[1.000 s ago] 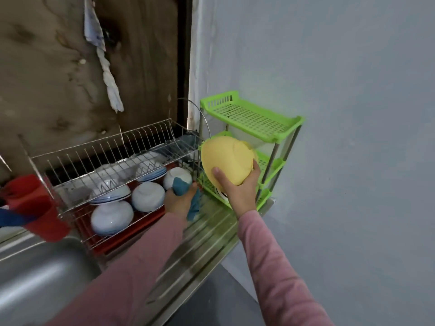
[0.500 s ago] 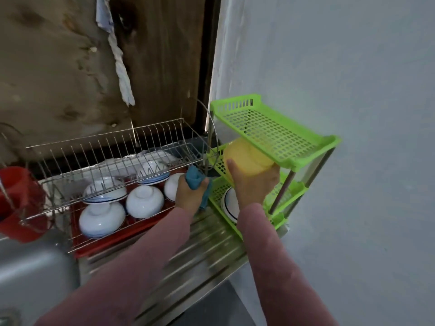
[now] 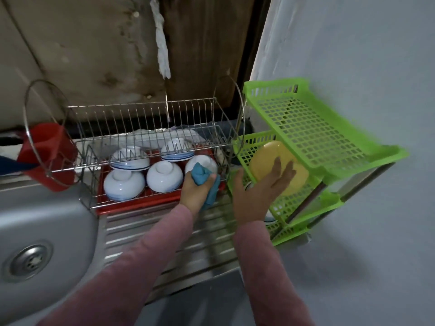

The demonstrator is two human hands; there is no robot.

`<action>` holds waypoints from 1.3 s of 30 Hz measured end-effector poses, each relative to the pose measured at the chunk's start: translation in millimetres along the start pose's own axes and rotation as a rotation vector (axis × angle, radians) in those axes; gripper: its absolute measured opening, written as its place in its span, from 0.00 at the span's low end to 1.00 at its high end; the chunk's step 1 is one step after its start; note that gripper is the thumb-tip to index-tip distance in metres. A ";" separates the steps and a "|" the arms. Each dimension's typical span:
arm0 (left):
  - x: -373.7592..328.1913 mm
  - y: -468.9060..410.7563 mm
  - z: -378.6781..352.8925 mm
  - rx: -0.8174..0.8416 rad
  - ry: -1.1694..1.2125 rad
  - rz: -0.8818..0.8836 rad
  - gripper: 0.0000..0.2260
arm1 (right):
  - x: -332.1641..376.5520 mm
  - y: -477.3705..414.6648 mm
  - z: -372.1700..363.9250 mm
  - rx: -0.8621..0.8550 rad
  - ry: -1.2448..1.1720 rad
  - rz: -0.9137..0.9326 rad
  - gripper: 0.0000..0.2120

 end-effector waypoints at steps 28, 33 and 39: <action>102.0 240.2 372.9 -0.575 0.330 0.049 0.15 | 149.7 371.0 -128.8 1.449 0.121 0.300 0.36; 113.6 317.0 476.0 -0.698 0.330 0.014 0.16 | 208.2 475.6 -136.2 1.521 -0.030 0.255 0.33; 135.8 394.6 579.3 -0.859 0.346 0.000 0.17 | 274.1 576.5 -140.3 1.660 -0.187 0.206 0.31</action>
Point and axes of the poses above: each hand's wrist, its own y-axis away from the middle knuckle, its own z-axis out of the back of the hand, x = y × z, the point moved 9 cm from there along -y, towards the middle knuckle, and after that the axes turned 4 degrees about z, right-handed, at the moved point
